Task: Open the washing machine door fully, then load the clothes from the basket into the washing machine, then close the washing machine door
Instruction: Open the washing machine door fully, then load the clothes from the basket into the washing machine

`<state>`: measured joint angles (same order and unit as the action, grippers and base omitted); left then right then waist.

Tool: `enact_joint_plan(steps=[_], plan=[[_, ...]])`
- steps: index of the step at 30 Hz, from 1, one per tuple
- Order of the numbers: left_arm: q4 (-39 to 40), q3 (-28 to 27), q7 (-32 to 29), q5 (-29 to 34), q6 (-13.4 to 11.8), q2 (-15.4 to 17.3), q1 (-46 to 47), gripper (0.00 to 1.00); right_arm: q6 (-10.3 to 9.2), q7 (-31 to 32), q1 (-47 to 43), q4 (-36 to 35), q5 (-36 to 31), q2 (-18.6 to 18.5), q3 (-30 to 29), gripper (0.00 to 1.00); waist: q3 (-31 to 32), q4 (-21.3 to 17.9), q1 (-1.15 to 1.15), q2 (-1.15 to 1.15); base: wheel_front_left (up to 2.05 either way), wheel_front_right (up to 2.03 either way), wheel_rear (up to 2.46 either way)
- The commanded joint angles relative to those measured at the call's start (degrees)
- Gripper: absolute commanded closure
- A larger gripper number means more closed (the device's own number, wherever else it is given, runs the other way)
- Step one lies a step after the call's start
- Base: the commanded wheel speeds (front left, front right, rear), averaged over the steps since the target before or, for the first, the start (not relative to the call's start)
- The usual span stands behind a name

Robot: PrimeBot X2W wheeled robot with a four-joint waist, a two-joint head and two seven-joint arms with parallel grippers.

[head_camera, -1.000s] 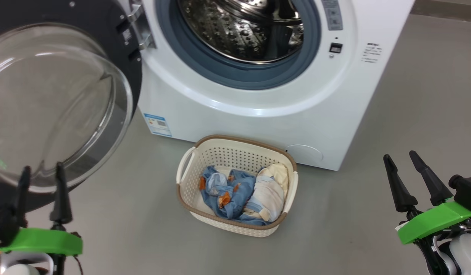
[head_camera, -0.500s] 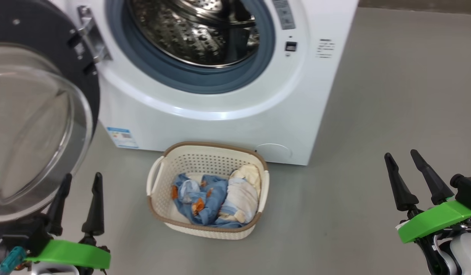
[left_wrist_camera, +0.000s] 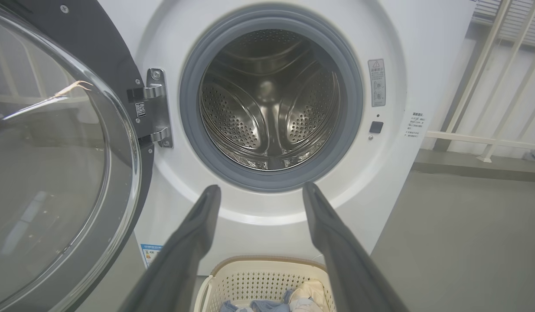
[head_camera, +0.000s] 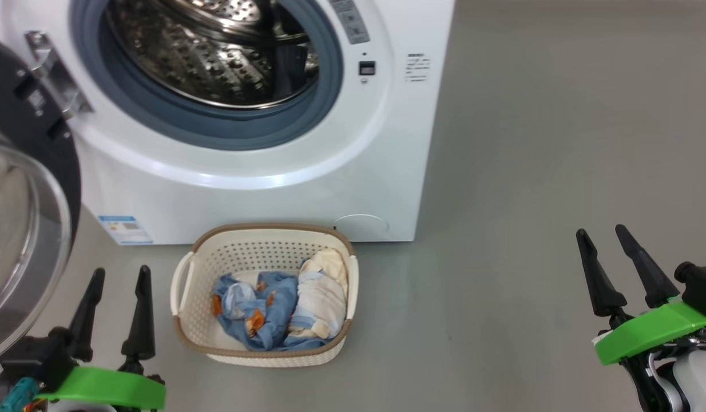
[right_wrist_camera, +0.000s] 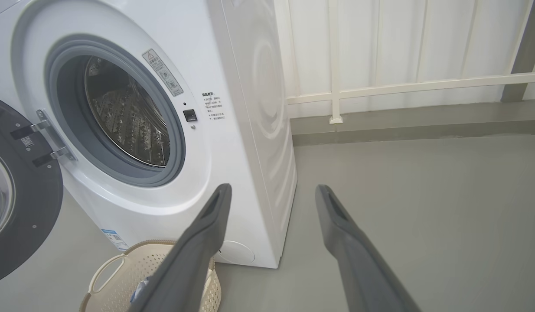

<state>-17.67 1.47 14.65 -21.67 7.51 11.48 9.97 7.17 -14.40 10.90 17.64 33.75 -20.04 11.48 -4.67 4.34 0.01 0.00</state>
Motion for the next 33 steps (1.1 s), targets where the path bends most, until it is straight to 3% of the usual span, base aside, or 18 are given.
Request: enact_joint_plan(steps=[1, 11, 33], plan=[[1.6, -2.3, 0.3, -0.1, 0.0, 1.3, 0.2, 0.0, 0.32, -0.6, -0.8, -1.3, -0.8, -0.7, 0.7, 0.0, 0.2, -1.7, 0.0, 0.0, 0.0, 0.0, 0.0], [1.9, -2.4, 0.3, -0.6, 0.0, 1.1, -0.5, 0.0, 0.32, -0.6, -1.5, -1.4, -0.9, -0.6, 0.0, 0.0, 0.2, -4.5, 0.0, 0.0, 0.0, 0.0, 0.0], [1.1, -1.1, 0.3, -1.6, 0.0, 2.1, -0.7, 0.0, 0.32, -0.6, -1.2, -1.6, -1.2, -0.3, -0.1, 0.0, 0.1, -4.7, 0.0, 0.0, 0.03, -0.09, 0.06]])
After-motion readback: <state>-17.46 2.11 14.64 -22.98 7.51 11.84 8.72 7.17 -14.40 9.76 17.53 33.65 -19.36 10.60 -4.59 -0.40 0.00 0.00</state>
